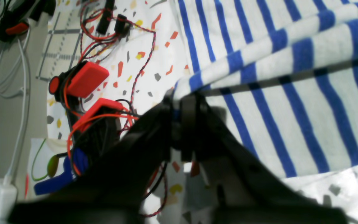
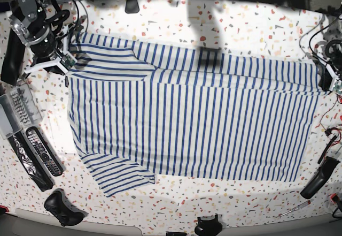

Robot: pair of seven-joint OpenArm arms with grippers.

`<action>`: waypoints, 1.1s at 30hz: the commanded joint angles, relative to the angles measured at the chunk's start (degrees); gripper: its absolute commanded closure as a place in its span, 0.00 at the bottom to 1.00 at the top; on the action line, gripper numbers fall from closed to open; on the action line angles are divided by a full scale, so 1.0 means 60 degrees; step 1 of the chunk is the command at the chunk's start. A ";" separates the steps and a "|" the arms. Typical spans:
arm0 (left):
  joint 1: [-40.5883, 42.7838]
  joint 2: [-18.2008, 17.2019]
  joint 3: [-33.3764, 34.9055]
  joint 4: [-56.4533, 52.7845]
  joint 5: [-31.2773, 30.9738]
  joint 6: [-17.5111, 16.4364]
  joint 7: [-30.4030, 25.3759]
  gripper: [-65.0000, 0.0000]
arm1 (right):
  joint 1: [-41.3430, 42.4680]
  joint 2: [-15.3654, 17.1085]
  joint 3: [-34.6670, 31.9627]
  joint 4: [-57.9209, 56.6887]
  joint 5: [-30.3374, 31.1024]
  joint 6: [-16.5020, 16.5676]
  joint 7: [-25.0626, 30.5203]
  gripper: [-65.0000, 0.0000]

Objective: Layout the t-shirt on the table in an organized manner, then fold the t-shirt properly
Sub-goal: 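Lower the hem onto the table and open both grippers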

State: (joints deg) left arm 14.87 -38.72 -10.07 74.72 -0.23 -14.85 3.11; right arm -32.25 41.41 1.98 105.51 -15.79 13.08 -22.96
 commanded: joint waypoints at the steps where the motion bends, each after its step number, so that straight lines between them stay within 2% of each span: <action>1: -0.0106 -0.0248 -0.0102 0.0106 -0.0044 0.0237 0.0051 0.80 | 0.0029 0.0164 0.0106 0.0120 0.0007 -0.0175 0.0069 0.82; 2: -0.0113 -0.0244 -0.0102 0.0106 -0.0044 0.0248 0.0295 0.69 | 0.0029 0.0160 0.0106 0.0120 0.0007 -0.0175 0.0069 0.70; 3: -0.0131 -0.0244 -0.0102 0.0106 -0.0036 0.0255 0.0543 0.62 | 0.0029 0.0164 0.0106 0.0120 0.0004 -0.0186 0.0073 0.63; 4: -0.0135 -0.0270 -0.0102 0.0109 0.0066 0.0255 0.0729 0.60 | 0.0029 0.0164 0.0106 0.0124 0.0004 -0.0251 0.0069 0.61; 7: -0.0131 -0.0404 -0.0102 0.0117 0.0528 0.0251 0.1089 0.60 | 0.0029 0.0164 0.0106 0.0127 0.0004 -0.0484 0.0073 0.61; 10: -0.0127 -0.0572 -0.0102 0.0138 0.0459 0.0270 0.1523 0.60 | 0.0025 0.0164 0.0106 0.0127 0.0204 -0.0546 0.0076 0.61; 14: -0.0120 -0.0714 -0.0109 0.0375 -0.0845 0.0288 0.1953 0.63 | 0.0004 0.0160 0.0109 0.0433 0.1694 -0.0572 0.0076 0.62; 17: -0.0095 -0.0710 -0.0120 0.0882 -0.1767 0.0284 0.2011 0.73 | 0.0000 0.0117 0.0127 0.1089 0.2353 -0.0841 -0.0120 0.62; 20: -0.0102 -0.0659 -0.0127 0.1592 -0.2240 0.0295 0.2022 0.83 | 0.0000 -0.0299 0.0433 0.1931 0.2940 -0.1497 -0.0324 0.70; 23: -0.0106 -0.0470 -0.0131 0.2098 -0.2597 0.0572 0.2018 1.00 | 0.0004 -0.0987 0.0794 0.2437 0.4029 -0.1603 -0.0357 0.86; 25: -0.0131 -0.0171 -0.0131 0.2116 -0.2750 0.1045 0.1971 1.00 | 0.0007 -0.1479 0.0882 0.2437 0.4375 -0.1603 -0.0357 1.00; 28: -0.0160 0.0350 -0.0131 0.1905 -0.2914 0.2018 0.1606 1.00 | 0.0011 -0.2065 0.0882 0.2204 0.4430 -0.1603 -0.0321 1.00; 33: -0.0240 0.1093 -0.0131 0.1377 -0.3082 0.1770 0.1402 1.00 | 0.0007 -0.2688 0.0882 0.1825 0.4422 -0.1592 -0.0361 1.00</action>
State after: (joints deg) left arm 13.91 -30.92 -10.20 82.28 -18.61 -4.73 13.10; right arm -32.40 24.67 6.87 115.63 10.76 3.99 -26.52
